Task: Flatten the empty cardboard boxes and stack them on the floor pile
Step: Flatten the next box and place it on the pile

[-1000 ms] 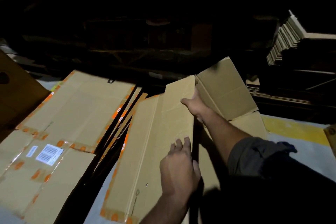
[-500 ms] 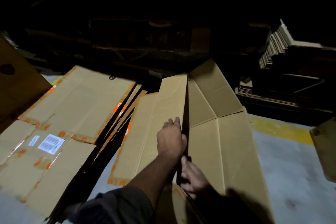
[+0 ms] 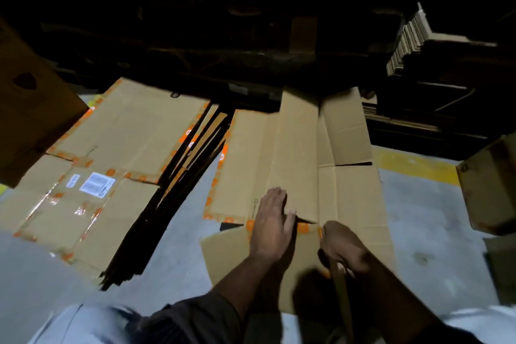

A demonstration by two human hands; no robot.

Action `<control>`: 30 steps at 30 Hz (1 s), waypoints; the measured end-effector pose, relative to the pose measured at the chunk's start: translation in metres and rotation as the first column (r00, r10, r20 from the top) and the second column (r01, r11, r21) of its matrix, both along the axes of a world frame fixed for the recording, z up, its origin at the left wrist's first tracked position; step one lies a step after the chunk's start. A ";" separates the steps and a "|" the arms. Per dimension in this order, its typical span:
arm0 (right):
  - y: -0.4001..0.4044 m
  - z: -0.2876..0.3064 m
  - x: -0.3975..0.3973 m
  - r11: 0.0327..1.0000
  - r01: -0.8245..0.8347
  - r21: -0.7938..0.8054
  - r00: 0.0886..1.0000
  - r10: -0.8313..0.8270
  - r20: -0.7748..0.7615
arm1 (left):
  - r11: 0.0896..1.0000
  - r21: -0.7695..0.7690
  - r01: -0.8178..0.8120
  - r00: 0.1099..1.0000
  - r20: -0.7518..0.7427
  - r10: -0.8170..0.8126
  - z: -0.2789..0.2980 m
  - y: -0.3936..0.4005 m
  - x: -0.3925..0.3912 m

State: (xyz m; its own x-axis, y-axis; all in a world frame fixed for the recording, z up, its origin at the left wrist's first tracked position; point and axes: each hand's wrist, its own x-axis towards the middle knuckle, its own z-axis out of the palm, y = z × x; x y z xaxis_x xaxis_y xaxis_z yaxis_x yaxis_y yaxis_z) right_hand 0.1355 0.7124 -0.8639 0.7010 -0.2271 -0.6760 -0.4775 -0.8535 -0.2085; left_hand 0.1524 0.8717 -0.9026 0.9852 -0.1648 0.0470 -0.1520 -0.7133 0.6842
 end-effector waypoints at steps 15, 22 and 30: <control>-0.016 0.042 0.009 0.691 0.127 0.712 0.975 -0.219 0.039 | 0.414 0.006 -0.910 0.066 -0.985 0.159 -0.041 0.070 -0.130; -0.026 0.069 0.022 0.334 0.202 0.920 0.917 -0.395 -0.058 | 0.042 -0.528 -0.848 0.512 -0.837 -0.193 -0.005 0.087 -0.077; -0.048 0.042 0.010 0.315 0.317 0.895 0.893 -0.417 -0.169 | 0.419 -0.502 -0.757 0.535 -0.844 -0.046 0.005 0.108 -0.045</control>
State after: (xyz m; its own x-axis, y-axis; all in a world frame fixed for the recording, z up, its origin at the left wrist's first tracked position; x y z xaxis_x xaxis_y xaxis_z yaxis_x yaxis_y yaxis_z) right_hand 0.1458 0.6643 -0.8215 0.7703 0.2120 -0.6014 -0.6301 0.1081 -0.7689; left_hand 0.1077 0.9797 -0.8974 0.6690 -0.0714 -0.7398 0.7161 0.3284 0.6159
